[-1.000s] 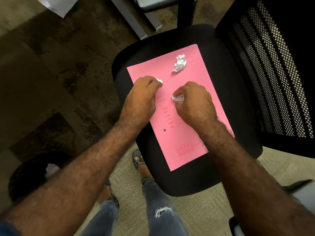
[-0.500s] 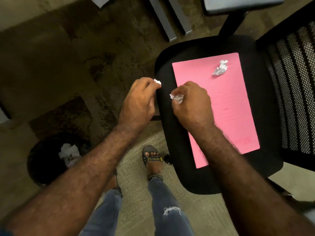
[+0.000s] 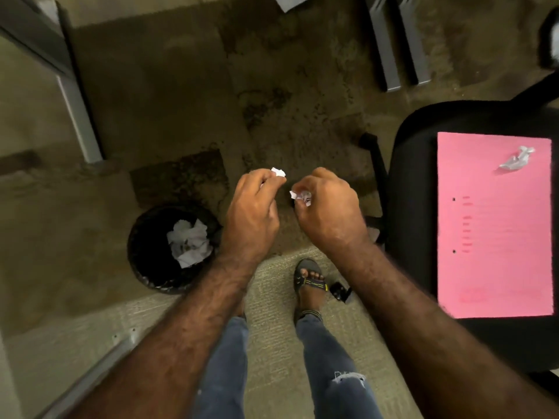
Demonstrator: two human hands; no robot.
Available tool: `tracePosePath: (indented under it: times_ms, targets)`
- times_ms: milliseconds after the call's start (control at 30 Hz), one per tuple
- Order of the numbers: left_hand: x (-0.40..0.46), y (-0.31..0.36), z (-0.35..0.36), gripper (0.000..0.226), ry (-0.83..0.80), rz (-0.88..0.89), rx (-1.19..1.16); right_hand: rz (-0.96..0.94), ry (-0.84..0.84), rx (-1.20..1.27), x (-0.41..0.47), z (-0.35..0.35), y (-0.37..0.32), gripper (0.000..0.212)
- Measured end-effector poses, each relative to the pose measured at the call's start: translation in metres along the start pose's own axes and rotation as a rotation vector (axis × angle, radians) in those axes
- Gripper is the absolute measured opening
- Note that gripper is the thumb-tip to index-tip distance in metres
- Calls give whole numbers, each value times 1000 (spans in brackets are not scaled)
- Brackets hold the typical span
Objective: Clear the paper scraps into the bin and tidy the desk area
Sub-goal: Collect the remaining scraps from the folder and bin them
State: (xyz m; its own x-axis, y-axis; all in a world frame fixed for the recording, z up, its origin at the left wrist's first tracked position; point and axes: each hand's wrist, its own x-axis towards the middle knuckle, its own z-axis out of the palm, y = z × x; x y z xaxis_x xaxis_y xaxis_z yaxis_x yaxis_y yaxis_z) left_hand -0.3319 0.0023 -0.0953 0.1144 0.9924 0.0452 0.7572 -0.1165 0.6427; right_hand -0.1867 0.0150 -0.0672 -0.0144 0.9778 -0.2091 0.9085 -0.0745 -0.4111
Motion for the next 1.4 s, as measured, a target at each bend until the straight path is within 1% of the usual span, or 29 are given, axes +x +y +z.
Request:
tracePosePath:
  times_ms: [167,367,533,667,767,833,933,1067,1233,1400]
  targets:
    - [-37,-58,-31,41,46,-122,0,-116,-80,-31,-2,37,-58,17]
    - [-81,-115,-64,40,74,-286,12,-247,-209,-55,-11,80,-121,19]
    - [-109,-152,-81,38,84,-372,28,-315,-299,-108,-16,117,-158,20]
    - [-128,-175,-87,36,100,-396,22,-353,-348,-133,-22,142,-182,18]
    - [-142,-189,-89,42,85,-460,8,-371,-388,-135,-26,155,-196,16]
    - [-148,-195,-91,49,67,-497,3,-375,-426,-127,-28,162,-202,19]
    - [-154,-200,-93,55,52,-524,-13,-367,-477,-126,-30,169,-208,31]
    - [-156,-202,-91,57,37,-537,-2,-370,-477,-83,-31,173,-208,33]
    - [-145,-191,-82,59,31,-498,28,-362,-389,-62,-29,163,-186,35]
    - [-124,-162,-71,60,49,-425,61,-335,-297,-116,-20,135,-144,44]
